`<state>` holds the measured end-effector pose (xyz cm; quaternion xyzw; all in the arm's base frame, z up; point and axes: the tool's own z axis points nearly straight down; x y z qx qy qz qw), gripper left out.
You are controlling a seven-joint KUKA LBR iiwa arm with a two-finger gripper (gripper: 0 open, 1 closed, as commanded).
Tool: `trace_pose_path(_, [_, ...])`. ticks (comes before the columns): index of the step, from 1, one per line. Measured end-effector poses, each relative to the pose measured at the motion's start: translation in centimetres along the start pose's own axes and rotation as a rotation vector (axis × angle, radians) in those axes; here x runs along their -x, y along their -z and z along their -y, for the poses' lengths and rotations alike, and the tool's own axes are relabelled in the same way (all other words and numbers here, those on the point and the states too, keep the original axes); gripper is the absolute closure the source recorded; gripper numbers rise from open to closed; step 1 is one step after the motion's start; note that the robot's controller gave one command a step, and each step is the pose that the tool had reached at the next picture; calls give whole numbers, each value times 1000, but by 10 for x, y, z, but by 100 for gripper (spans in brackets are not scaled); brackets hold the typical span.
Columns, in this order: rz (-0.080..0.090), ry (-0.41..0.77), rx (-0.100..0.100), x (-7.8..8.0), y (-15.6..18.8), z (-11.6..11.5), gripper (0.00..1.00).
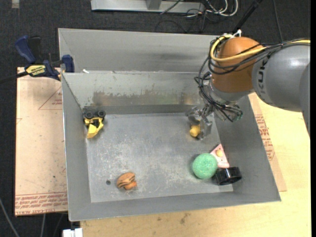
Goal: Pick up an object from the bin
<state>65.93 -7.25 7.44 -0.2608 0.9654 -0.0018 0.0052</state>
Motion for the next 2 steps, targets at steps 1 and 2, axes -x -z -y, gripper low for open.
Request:
trace_pose_path(1, [-1, 54, 3, 3, 33, 1, 100])
trace_pose_path(2, [-6, 1, 7, 1, 4, 0, 100])
